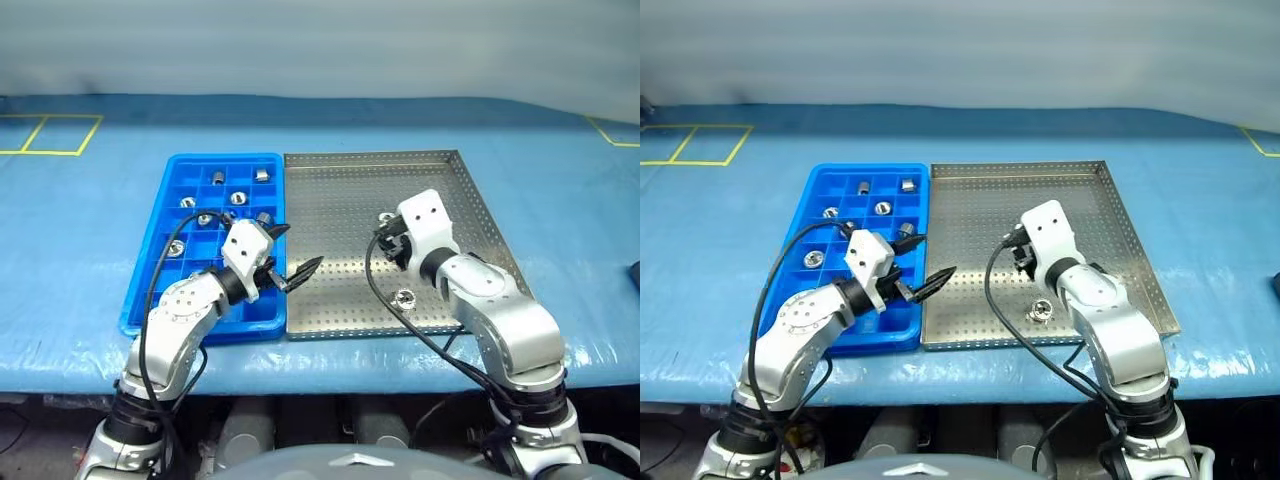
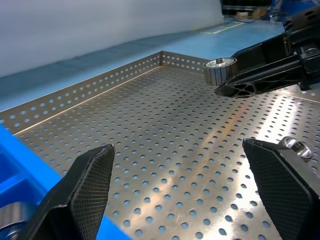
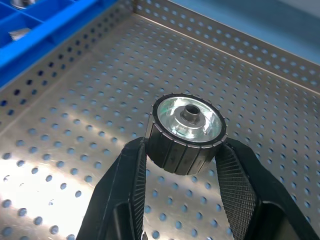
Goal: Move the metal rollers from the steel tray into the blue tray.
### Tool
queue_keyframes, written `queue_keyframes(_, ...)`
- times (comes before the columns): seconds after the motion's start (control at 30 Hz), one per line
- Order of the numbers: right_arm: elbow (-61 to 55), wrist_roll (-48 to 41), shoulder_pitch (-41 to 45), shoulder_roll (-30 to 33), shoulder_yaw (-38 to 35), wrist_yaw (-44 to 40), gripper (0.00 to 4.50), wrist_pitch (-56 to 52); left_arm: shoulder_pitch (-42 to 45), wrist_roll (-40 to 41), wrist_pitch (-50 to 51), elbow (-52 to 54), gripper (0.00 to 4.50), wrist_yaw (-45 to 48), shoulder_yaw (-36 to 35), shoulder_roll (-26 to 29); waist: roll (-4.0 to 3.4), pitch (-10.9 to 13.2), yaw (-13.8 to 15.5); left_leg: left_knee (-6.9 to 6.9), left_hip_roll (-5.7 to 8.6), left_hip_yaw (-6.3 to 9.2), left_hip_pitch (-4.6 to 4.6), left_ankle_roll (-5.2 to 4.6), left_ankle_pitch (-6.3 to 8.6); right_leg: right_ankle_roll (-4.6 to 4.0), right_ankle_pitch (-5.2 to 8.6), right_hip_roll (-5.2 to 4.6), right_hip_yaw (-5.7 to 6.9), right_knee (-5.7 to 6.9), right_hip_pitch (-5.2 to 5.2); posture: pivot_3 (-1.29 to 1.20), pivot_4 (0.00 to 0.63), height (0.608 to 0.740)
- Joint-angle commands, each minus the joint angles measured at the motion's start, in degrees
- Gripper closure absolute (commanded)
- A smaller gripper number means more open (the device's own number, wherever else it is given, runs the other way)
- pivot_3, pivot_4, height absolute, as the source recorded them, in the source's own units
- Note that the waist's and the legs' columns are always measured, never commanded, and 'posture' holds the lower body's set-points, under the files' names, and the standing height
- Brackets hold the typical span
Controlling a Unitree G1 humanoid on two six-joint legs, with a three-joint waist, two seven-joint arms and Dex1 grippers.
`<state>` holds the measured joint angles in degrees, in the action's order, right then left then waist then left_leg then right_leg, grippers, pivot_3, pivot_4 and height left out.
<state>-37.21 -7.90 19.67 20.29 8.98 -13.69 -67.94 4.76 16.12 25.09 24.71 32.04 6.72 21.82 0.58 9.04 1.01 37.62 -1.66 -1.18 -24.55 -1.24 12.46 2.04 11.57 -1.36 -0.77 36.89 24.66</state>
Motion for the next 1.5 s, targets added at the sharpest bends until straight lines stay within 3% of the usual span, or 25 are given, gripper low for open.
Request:
queue_keyframes(0.03,0.08,-1.24,4.02,-0.06,3.37,-2.26,2.83,1.97,-2.71,0.09,-1.42,5.29,0.00,-1.39,-3.51,1.19,0.01,0.00,0.75,0.00,0.01,0.01,-0.01,0.00,0.00,0.00,0.00,-0.01,0.01,-0.01,0.00,0.24,0.150,0.740)
queue_keyframes(0.43,6.34,-2.60,10.03,-3.56,14.18,-7.81,2.83,7.24,-13.15,2.12,2.26,14.61,0.00,-4.65,-9.07,3.13,0.03,0.02,5.08,-0.03,-0.17,0.06,-0.06,0.00,0.01,-0.02,0.02,-0.14,0.15,-0.07,0.01,0.38,0.150,0.740)
queue_keyframes(0.97,12.24,-2.88,5.31,-6.42,15.09,-8.56,2.83,8.94,-14.57,3.39,3.41,16.37,0.00,-5.48,-8.55,3.62,0.01,0.03,7.73,-0.15,-0.34,0.01,-0.13,0.03,0.03,-0.09,0.06,-0.14,0.27,-0.17,0.10,0.39,0.150,0.740)
queue_keyframes(1.23,10.17,-2.84,3.16,-7.37,11.09,-5.68,0.15,6.42,-13.02,3.67,3.70,15.53,0.00,-4.59,-7.16,4.11,0.01,0.02,7.73,-0.16,-0.35,0.01,-0.11,0.05,0.03,-0.11,0.07,-0.15,0.31,-0.18,0.10,0.34,0.150,0.740)
queue_keyframes(1.5,-0.64,-3.67,0.42,-5.26,1.63,-2.27,0.05,-1.19,-8.71,4.03,3.59,12.44,0.00,-2.15,-4.32,3.59,0.00,0.03,6.69,-0.25,-0.34,-0.05,-0.20,0.07,0.04,-0.13,0.09,-0.14,0.30,-0.24,0.19,0.24,0.150,0.740)
